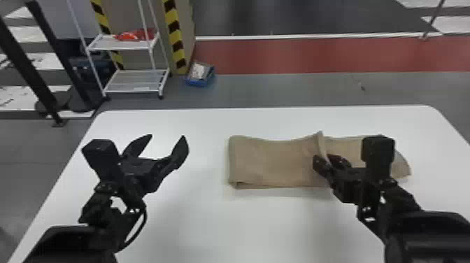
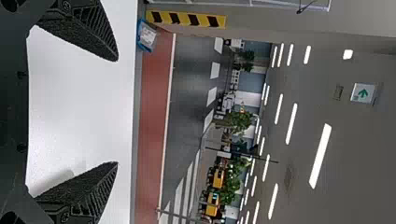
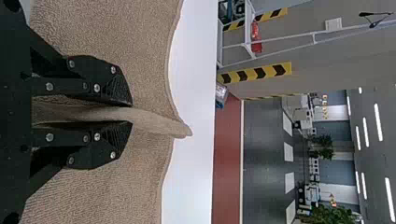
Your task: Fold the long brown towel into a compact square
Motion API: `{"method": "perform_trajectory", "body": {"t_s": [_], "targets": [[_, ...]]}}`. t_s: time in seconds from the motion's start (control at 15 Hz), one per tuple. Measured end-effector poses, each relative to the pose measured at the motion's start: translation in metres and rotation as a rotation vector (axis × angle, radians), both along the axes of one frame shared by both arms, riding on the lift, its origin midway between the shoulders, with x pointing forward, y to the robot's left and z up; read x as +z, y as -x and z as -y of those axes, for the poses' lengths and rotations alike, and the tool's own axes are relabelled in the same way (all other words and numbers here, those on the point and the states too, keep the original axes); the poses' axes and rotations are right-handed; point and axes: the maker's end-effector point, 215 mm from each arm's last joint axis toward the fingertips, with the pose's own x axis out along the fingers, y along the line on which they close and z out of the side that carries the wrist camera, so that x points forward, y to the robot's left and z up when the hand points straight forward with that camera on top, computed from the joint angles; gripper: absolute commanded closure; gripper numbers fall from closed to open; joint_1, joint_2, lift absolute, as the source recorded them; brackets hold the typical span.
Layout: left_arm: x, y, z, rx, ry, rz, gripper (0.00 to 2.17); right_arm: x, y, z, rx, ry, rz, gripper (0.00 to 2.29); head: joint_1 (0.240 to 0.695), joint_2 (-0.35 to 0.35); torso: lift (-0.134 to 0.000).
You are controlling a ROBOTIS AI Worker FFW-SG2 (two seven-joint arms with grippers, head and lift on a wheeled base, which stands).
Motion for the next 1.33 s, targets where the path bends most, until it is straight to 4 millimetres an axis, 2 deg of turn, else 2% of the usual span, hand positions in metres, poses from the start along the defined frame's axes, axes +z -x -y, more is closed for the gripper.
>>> {"method": "perform_trajectory", "body": {"t_s": [0.4, 0.47, 0.6, 0.67, 1.0, 1.07, 1.33], "targets": [[-0.006, 0.001, 0.000, -0.003, 0.002, -0.011, 0.09, 0.000, 0.000, -0.001, 0.003, 0.006, -0.002, 0.88, 0.695, 0.067, -0.125], [-0.007, 0.001, -0.001, -0.002, 0.002, -0.012, 0.09, -0.001, 0.000, -0.001, 0.003, 0.007, -0.006, 0.80, 0.695, 0.067, -0.125], [-0.007, 0.001, -0.001, -0.001, 0.002, -0.013, 0.09, -0.004, 0.002, 0.002, -0.002, 0.004, -0.018, 0.40, 0.695, 0.065, -0.125], [-0.008, 0.001, -0.002, -0.001, 0.002, -0.014, 0.09, -0.005, 0.003, 0.005, -0.007, 0.001, -0.021, 0.37, 0.695, 0.064, -0.125], [-0.010, 0.000, -0.001, -0.001, 0.004, -0.014, 0.09, -0.006, 0.006, 0.021, -0.035, 0.004, -0.027, 0.38, 0.695, 0.046, -0.125], [-0.010, -0.001, -0.001, -0.002, 0.004, -0.014, 0.09, -0.006, 0.004, 0.021, -0.035, 0.009, -0.028, 0.46, 0.695, 0.045, -0.125], [-0.010, -0.001, -0.002, -0.001, 0.004, -0.015, 0.09, -0.009, 0.002, 0.008, -0.011, 0.023, -0.033, 0.47, 0.695, 0.057, -0.125]]}}
